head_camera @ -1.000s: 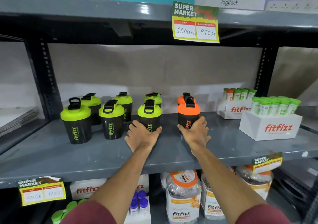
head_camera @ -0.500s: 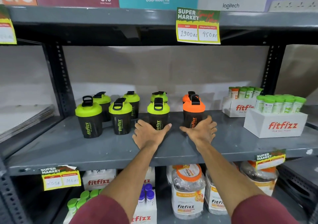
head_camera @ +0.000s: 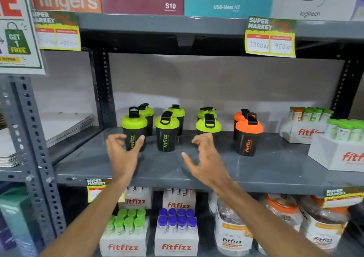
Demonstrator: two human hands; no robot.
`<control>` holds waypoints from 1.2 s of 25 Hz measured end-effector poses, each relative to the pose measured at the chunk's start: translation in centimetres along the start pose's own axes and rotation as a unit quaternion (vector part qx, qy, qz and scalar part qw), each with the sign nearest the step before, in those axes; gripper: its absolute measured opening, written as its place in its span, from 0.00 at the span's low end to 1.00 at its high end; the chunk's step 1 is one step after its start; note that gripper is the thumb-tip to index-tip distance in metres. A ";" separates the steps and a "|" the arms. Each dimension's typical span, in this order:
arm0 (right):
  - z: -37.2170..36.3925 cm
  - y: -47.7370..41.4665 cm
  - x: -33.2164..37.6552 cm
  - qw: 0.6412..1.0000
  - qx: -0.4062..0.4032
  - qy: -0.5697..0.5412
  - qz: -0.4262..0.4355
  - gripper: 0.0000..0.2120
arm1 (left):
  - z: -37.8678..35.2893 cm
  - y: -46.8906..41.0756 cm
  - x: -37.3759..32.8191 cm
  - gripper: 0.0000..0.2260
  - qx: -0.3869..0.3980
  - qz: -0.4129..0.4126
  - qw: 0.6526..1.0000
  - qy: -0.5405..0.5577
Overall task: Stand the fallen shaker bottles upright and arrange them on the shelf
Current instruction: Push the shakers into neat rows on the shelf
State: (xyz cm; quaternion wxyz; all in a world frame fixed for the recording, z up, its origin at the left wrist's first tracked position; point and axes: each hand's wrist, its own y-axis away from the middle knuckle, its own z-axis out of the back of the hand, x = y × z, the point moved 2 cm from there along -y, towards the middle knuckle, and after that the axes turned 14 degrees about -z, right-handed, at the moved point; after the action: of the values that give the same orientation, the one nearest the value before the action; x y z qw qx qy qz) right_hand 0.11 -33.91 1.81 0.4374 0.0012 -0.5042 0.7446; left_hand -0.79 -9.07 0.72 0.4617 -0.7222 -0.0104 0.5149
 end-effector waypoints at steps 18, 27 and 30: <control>-13.4 -5.9 3.0 0.892 0.008 0.060 -0.449 0.48 | -2.2 -4.9 4.6 0.40 0.185 0.088 0.939 -0.277; -12.9 -5.0 2.9 0.893 -0.003 0.073 -0.445 0.45 | -2.0 -4.6 4.0 0.36 0.228 0.065 0.913 -0.333; -12.4 -4.9 3.3 0.888 0.029 0.085 -0.451 0.46 | -1.5 -4.5 3.3 0.37 0.266 0.056 0.901 -0.339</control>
State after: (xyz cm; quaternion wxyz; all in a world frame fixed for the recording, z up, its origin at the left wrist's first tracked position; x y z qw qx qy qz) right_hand 6.79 -21.89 0.83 0.7669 0.1781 -0.3887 0.4786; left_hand 4.00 -5.85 1.37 0.5756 -0.3539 0.0121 0.7371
